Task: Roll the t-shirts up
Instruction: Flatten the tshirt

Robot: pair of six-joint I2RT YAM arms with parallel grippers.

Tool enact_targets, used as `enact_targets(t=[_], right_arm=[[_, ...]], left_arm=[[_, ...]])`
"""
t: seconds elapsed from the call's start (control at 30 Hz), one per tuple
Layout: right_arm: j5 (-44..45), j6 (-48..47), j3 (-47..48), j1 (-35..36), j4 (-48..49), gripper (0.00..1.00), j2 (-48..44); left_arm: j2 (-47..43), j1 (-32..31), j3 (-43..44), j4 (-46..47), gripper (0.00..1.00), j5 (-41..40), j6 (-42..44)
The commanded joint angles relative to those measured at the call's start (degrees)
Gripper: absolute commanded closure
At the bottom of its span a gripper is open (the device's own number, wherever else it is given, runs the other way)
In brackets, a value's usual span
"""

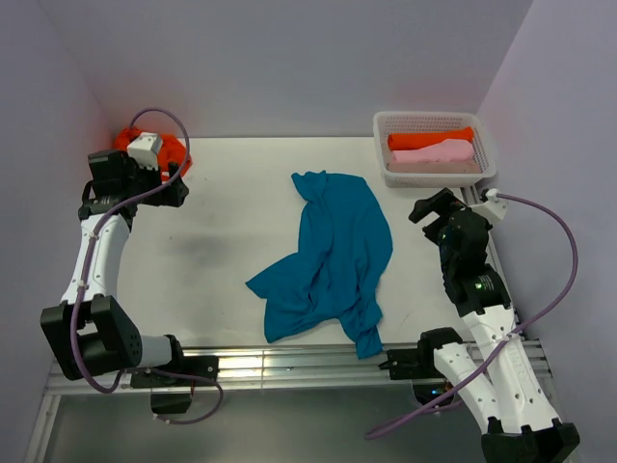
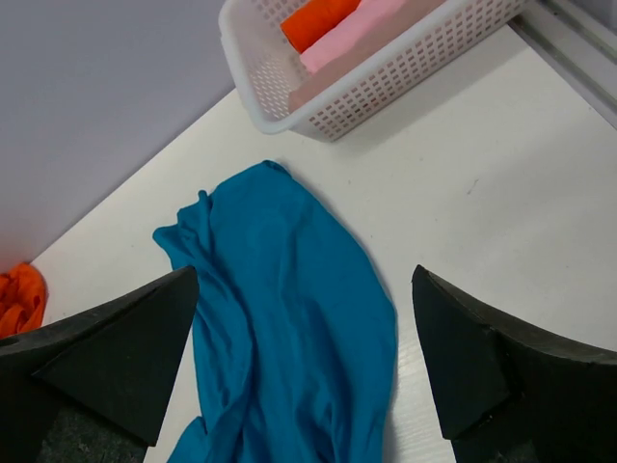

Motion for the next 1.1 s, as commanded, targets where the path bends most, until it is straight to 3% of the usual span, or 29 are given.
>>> enact_targets(t=[0.0,0.17,0.33,0.4,0.53,0.77,0.9,1.07], right_arm=[[1.56,0.03,0.3,-0.19,-1.02,0.01,-0.23],[-1.86,-1.2,-0.31,-0.19,-1.12,0.01,-0.23],[-9.15,0.63,-2.33,0.95,1.34,0.11,1.79],[-7.76,2.83,-3.12,3.58,2.04,0.12,3.81],[-0.91,11.25,-3.65,20.58,3.8,0.18,9.95],[10.16,26.12,1.26,45.03,3.37,0.25,31.12],[11.67,32.8,7.57,53.31,2.23,0.27,41.94],[12.46,37.29,15.32,58.17,-2.77,0.29,52.58]], left_arm=[[0.17,-0.06,2.55,-0.01,0.05,1.94,1.11],[0.7,-0.06,3.17,-0.54,0.05,2.11,1.37],[3.06,-0.06,4.4,-1.77,0.05,4.83,1.81],[4.47,-0.41,4.84,-1.51,0.05,5.63,1.2],[10.0,-5.84,7.12,-2.21,0.06,2.47,1.02],[16.42,-12.71,10.37,-2.3,0.07,2.9,-0.47],[20.82,-15.96,13.8,-3.09,0.09,3.87,-0.21],[26.18,-19.39,17.67,-2.92,0.1,5.28,-0.65]])
